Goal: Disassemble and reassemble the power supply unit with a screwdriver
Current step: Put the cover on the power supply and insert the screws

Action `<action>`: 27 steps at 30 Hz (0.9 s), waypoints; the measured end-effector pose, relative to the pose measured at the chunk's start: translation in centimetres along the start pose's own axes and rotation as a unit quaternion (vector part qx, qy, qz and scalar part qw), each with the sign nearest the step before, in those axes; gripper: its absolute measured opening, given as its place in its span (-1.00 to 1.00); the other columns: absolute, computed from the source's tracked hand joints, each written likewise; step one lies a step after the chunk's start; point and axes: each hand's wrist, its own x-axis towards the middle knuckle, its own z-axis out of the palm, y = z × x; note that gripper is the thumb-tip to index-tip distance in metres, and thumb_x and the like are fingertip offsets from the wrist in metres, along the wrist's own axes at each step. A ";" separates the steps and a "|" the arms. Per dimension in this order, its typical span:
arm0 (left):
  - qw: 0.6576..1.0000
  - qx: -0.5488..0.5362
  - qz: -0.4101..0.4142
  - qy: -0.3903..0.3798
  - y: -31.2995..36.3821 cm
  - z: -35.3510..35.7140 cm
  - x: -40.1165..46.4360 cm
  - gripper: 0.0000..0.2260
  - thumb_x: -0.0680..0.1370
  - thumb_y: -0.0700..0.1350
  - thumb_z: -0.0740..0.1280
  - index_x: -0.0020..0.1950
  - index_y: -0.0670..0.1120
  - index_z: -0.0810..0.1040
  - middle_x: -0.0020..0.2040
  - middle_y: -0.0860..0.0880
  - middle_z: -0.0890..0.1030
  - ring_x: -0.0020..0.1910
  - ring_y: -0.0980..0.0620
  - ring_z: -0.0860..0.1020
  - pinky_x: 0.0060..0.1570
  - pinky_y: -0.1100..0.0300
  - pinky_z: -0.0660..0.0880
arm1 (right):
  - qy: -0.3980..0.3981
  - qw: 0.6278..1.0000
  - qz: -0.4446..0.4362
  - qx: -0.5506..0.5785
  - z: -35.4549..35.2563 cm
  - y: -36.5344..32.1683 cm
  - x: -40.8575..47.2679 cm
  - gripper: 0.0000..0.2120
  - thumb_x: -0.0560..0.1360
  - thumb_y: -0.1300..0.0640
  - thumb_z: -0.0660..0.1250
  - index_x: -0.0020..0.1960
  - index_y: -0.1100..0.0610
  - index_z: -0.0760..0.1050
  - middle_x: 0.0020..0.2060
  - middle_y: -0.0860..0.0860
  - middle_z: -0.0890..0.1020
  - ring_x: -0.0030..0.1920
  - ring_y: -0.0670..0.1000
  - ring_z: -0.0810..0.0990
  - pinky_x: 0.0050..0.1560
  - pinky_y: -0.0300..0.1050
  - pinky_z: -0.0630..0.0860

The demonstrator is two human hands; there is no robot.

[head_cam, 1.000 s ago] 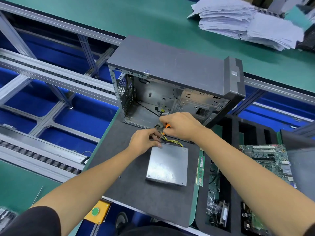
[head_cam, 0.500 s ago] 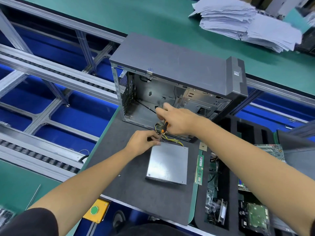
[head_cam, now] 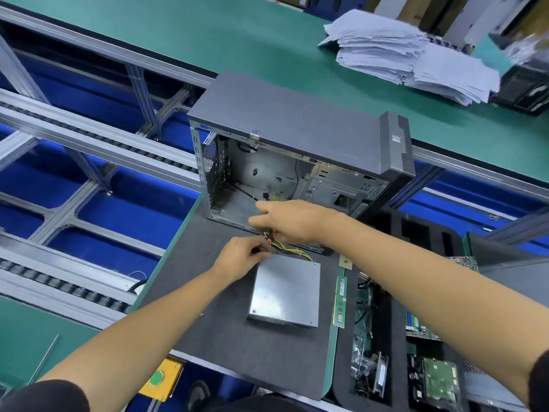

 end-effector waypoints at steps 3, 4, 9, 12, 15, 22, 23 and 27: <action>1.000 -0.002 -0.009 -0.001 0.3 0.0 -0.2 -0.91 0.49 0.10 0.50 -0.05 0.17 0.66 -0.17 0.31 0.65 -0.13 0.30 0.61 -0.14 0.31 0.52 | -0.019 0.999 0.028 -0.032 -0.4 -0.3 0.1 -0.83 0.51 0.15 0.26 -0.03 0.03 0.26 -0.21 0.00 0.38 -0.28 0.10 0.37 -0.40 -0.07 0.15; 1.000 -0.005 -0.015 0.012 0.5 0.0 -0.3 -0.90 0.47 0.12 0.52 -0.07 0.20 0.65 -0.17 0.34 0.64 -0.14 0.33 0.61 -0.19 0.40 0.47 | -0.016 0.998 0.056 -0.032 -0.2 -0.5 0.1 -0.83 0.51 0.12 0.25 -0.04 0.04 0.24 -0.27 0.02 0.41 -0.28 0.15 0.41 -0.41 -0.06 0.16; 0.999 0.003 -0.022 0.049 1.2 0.4 -0.1 -0.95 0.49 0.05 0.51 -0.08 0.13 0.71 -0.15 0.20 0.71 -0.14 0.21 0.63 -0.13 0.23 0.51 | -0.014 0.998 0.065 -0.025 -0.2 -0.8 -0.5 -0.73 0.54 0.07 0.26 0.10 0.01 0.17 -0.18 -0.01 0.36 -0.36 0.14 0.38 -0.44 -0.06 0.13; 0.999 0.003 0.008 0.031 1.4 0.2 -0.2 -0.98 0.52 -0.10 0.50 -0.08 0.01 0.73 -0.09 0.21 0.72 -0.07 0.24 0.62 -0.03 0.21 0.52 | -0.059 0.988 -0.071 -0.122 -1.1 -0.2 -0.9 -0.79 0.63 0.11 0.18 0.23 -0.02 0.25 -0.05 0.04 0.38 -0.30 0.16 0.45 -0.37 0.00 0.25; 1.000 -0.009 0.000 -0.021 1.8 -0.8 0.1 -0.98 0.52 -0.10 0.50 -0.08 -0.02 0.69 -0.13 0.29 0.69 -0.08 0.27 0.62 -0.02 0.18 0.52 | -0.054 0.993 -0.027 -0.106 -1.1 -0.5 -0.6 -0.88 0.62 0.08 0.18 0.14 0.06 0.35 -0.23 0.02 0.44 -0.31 0.15 0.43 -0.36 -0.05 0.26; 0.996 -0.087 0.027 -0.010 3.7 -1.7 0.7 -0.94 0.57 -0.19 0.43 -0.05 -0.09 0.70 -0.19 -0.02 0.73 -0.18 -0.06 0.67 -0.08 0.08 0.54 | -0.014 0.973 0.221 0.070 0.3 -1.5 -0.2 -0.72 0.54 -0.03 0.28 0.13 0.12 0.35 -0.15 0.07 0.56 -0.10 0.24 0.61 -0.26 -0.03 0.34; 0.995 -0.091 0.028 -0.021 3.8 -1.9 0.7 -0.93 0.59 -0.22 0.40 -0.03 -0.13 0.69 -0.17 -0.05 0.74 -0.16 -0.11 0.67 -0.06 0.05 0.55 | -0.015 0.984 0.175 0.042 0.1 -1.0 -0.6 -0.67 0.53 -0.07 0.30 0.14 0.08 0.28 -0.22 0.00 0.52 -0.18 0.21 0.58 -0.31 -0.03 0.33; 0.992 -0.100 0.017 -0.082 4.2 -2.7 1.0 -0.90 0.61 -0.21 0.39 0.06 -0.22 0.66 -0.06 -0.10 0.74 -0.03 -0.01 0.68 0.09 0.04 0.57 | -0.070 0.980 -0.080 -0.168 -1.5 1.5 -1.3 -0.71 0.60 -0.03 0.22 0.24 0.00 0.23 -0.12 0.04 0.55 -0.28 0.20 0.54 -0.36 -0.04 0.28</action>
